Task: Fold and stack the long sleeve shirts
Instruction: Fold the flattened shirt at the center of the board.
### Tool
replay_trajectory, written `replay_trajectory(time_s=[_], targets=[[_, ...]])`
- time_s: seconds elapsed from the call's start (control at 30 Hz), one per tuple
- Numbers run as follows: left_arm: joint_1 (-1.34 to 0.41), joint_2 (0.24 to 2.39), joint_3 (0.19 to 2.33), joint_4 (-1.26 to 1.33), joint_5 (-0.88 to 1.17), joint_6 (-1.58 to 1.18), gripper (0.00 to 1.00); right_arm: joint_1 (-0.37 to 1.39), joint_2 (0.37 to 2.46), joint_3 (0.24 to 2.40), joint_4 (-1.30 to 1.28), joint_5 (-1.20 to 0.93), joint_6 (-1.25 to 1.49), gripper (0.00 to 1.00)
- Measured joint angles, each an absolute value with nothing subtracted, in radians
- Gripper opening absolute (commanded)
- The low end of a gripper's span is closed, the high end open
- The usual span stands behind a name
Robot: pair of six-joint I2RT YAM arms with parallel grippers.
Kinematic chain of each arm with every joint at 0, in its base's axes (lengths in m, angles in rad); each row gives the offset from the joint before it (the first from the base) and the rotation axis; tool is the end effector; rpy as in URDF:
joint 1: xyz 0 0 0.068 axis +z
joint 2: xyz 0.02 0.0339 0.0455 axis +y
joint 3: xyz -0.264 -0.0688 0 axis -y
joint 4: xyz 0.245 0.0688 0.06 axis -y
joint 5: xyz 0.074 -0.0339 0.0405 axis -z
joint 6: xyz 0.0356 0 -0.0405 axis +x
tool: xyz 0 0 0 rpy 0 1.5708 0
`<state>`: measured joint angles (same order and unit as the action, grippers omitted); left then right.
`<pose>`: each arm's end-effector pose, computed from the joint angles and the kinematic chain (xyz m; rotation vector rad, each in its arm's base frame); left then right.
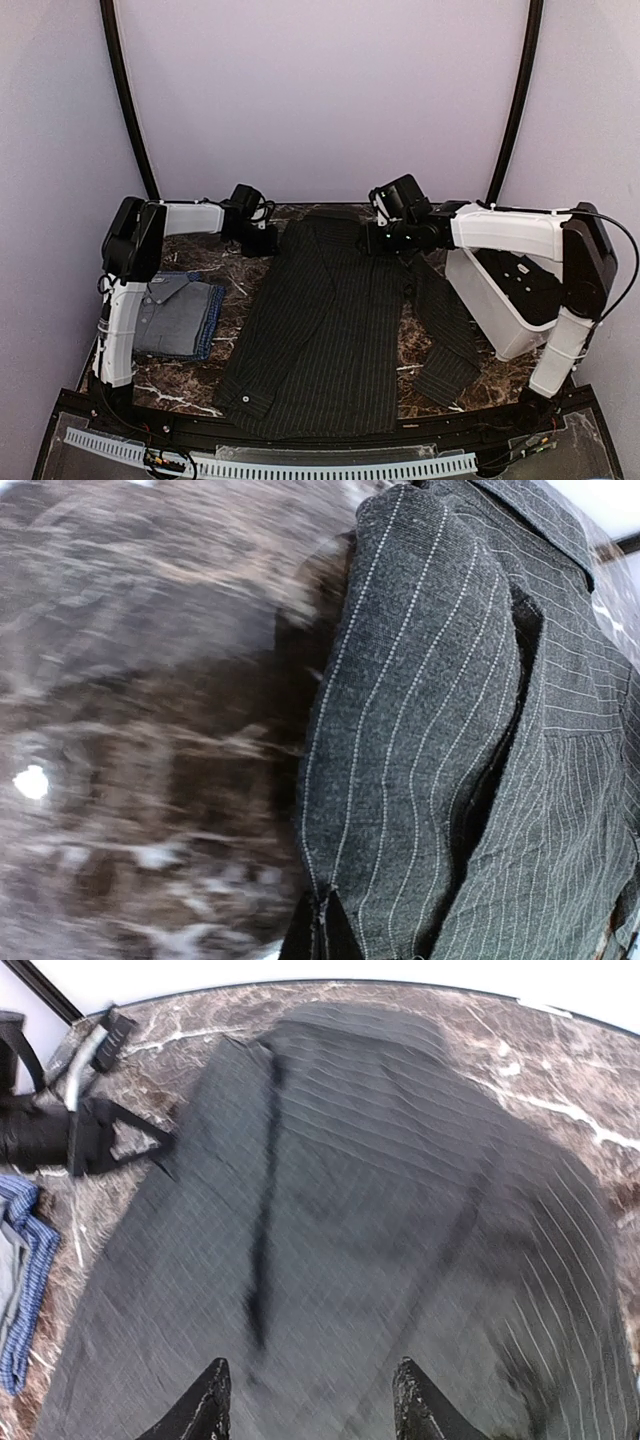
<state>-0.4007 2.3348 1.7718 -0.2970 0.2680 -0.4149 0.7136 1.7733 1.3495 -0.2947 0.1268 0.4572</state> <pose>0.4683 -0.2086 0.1420 0.1077 2.5086 -0.6795 0.3079 0.2606 0.2541 -0.2308 2.3147 0.4602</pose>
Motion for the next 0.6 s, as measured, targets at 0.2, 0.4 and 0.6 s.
replay_trajectory(time_s=[0.2, 0.4, 0.6], targets=[[-0.327, 2.323, 1.762, -0.307, 0.22, -0.399, 0.0, 0.714, 1.671, 1.206, -0.299, 0.162, 0.467, 0.54], [-0.295, 2.321, 1.764, -0.314, 0.194, -0.382, 0.07, 0.718, 1.522, 1.035, -0.318, 0.193, 0.508, 0.55], [-0.296, 2.321, 1.802, -0.382, 0.166, -0.354, 0.34, 0.761, 1.413, 0.917, -0.385, 0.226, 0.587, 0.55]])
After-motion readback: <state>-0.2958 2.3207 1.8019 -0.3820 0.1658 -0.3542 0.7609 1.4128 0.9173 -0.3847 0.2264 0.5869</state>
